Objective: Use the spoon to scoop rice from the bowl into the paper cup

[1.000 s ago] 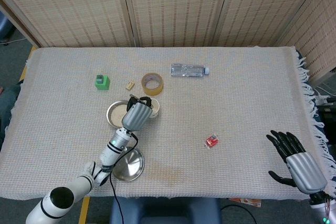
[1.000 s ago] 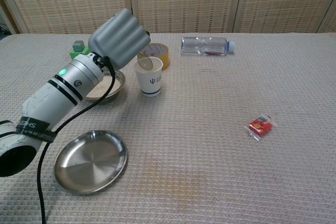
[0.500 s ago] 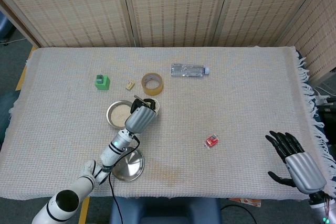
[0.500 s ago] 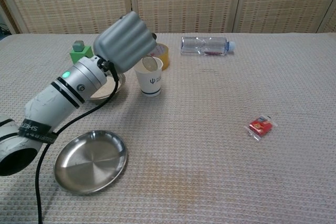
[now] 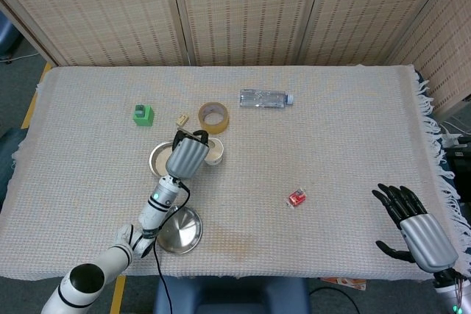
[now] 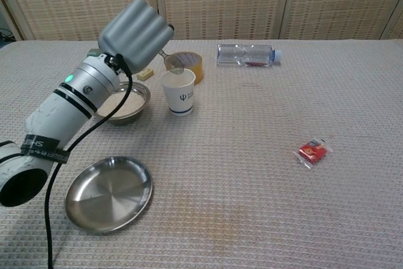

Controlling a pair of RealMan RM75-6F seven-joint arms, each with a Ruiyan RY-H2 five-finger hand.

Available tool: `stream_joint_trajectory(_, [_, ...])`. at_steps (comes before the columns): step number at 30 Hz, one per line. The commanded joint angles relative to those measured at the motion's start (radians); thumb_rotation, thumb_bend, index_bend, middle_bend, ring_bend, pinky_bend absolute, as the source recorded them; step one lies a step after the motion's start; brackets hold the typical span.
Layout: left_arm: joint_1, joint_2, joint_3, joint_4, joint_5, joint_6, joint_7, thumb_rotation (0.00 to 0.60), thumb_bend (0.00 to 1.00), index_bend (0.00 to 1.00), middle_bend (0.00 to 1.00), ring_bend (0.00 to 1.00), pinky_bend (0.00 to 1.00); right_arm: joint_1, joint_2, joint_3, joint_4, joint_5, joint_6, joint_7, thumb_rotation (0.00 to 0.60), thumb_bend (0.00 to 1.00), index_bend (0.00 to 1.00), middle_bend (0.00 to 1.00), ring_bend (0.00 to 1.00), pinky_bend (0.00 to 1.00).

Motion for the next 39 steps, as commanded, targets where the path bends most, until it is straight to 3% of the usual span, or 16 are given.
stream_joint_trajectory(1, [0.028, 0.08, -0.076, -0.185, -0.062, -0.009, -0.084, 0.6, 0.4, 0.65, 1.0, 1.0, 1.0, 0.001, 0.0, -0.002, 0.0, -0.002, -0.003, 0.002, 0.6, 0.09, 0.0, 0.0, 0.0, 0.0])
stream_joint_trajectory(6, [0.085, 0.212, -0.142, -0.499, -0.143, -0.043, -0.113, 0.6, 0.4, 0.66, 1.0, 1.0, 1.0, 0.0, -0.003, -0.002, 0.0, -0.003, -0.003, -0.011, 0.6, 0.09, 0.0, 0.0, 0.0, 0.0])
stream_joint_trajectory(9, [0.134, 0.321, -0.149, -0.719, -0.186, -0.065, -0.081, 0.6, 0.4, 0.66, 1.0, 1.0, 1.0, -0.001, -0.004, -0.003, -0.002, -0.005, -0.002, -0.015, 0.6, 0.09, 0.0, 0.0, 0.0, 0.0])
stream_joint_trajectory(16, [0.251, 0.526, -0.045, -1.108, -0.264, -0.133, -0.025, 0.6, 0.4, 0.66, 1.0, 1.0, 1.0, -0.001, -0.009, -0.008, -0.007, -0.013, -0.005, -0.027, 0.6, 0.09, 0.0, 0.0, 0.0, 0.0])
stream_joint_trajectory(20, [0.29, 0.594, 0.016, -1.249, -0.317, -0.167, -0.002, 0.6, 0.4, 0.66, 1.0, 1.0, 1.0, 0.0, -0.01, -0.011, -0.009, -0.017, -0.01, -0.032, 0.6, 0.09, 0.0, 0.0, 0.0, 0.0])
stream_joint_trajectory(28, [0.329, 0.579, 0.115, -1.332, -0.351, -0.208, 0.002, 0.6, 0.4, 0.66, 1.0, 1.0, 1.0, 0.002, -0.015, -0.019, -0.012, -0.03, -0.016, -0.041, 0.6, 0.09, 0.0, 0.0, 0.0, 0.0])
stream_joint_trajectory(39, [0.335, 0.524, 0.151, -1.329, -0.389, -0.21, 0.052, 0.6, 0.4, 0.65, 1.0, 1.0, 1.0, -0.002, -0.004, -0.03, -0.005, -0.059, 0.008, -0.015, 0.6, 0.09, 0.0, 0.0, 0.0, 0.0])
